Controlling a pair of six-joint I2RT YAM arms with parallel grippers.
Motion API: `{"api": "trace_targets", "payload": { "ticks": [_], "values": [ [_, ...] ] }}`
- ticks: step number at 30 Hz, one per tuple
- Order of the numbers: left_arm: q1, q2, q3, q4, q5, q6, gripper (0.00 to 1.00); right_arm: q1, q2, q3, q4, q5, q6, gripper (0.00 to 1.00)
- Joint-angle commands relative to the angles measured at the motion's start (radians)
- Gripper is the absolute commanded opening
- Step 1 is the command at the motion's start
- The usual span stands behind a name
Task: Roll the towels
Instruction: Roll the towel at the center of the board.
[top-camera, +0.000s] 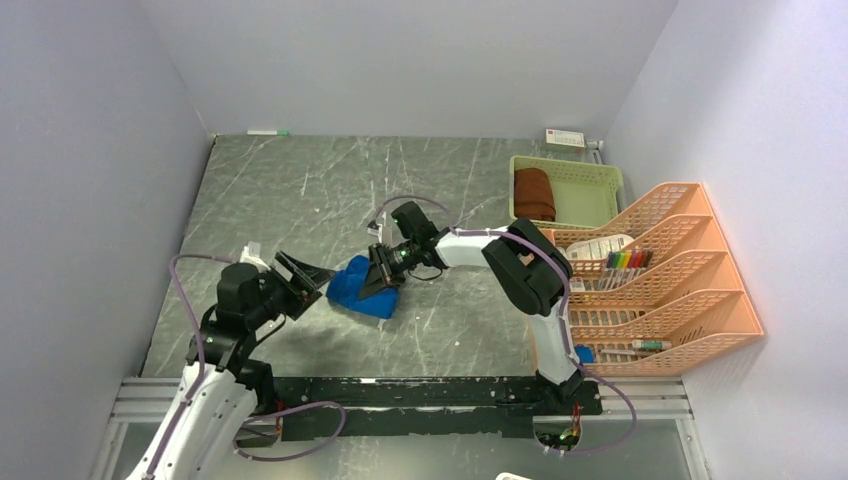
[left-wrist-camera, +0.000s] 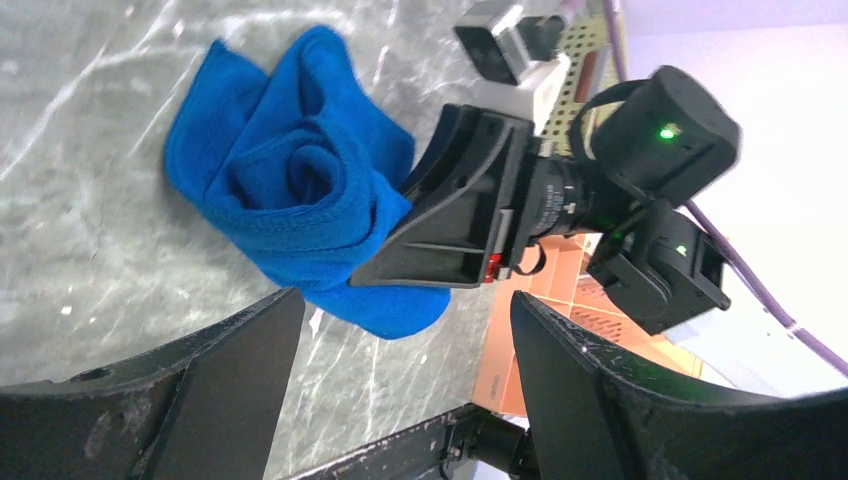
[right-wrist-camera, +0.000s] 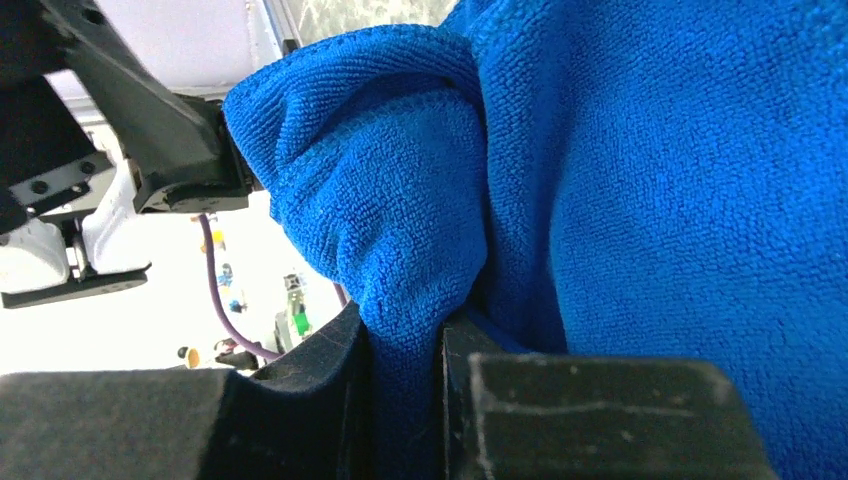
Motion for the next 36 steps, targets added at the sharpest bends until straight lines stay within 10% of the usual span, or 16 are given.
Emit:
{"api": "trace_targets", "payload": {
  "ticks": [1,7,24,27,29,30,36],
  "values": [
    [-0.019,0.053,-0.062,-0.069,0.017,-0.113,0.87,0.022,0.054,0.007,0.022,-0.038,0.068,0.0],
    [-0.091,0.188,-0.059,-0.06,-0.088,-0.155,0.91,0.037,0.08,-0.074,0.263,-0.058,0.259,0.04],
    [-0.241,0.643,-0.088,0.425,-0.263,-0.252,0.95,0.048,0.089,-0.054,0.176,-0.058,0.194,0.12],
    [-0.243,0.634,-0.088,0.425,-0.304,-0.259,0.92,0.056,0.086,-0.047,0.132,-0.061,0.157,0.32],
    [-0.245,0.633,-0.088,0.414,-0.314,-0.257,0.86,0.057,0.076,-0.036,0.093,-0.049,0.119,0.91],
    [-0.247,0.633,-0.091,0.405,-0.321,-0.259,0.84,0.057,0.068,-0.021,0.043,-0.039,0.09,0.99],
    [-0.259,0.635,-0.114,0.364,-0.357,-0.234,0.73,0.056,-0.028,0.142,-0.315,0.289,-0.204,1.0]
  ]
}}
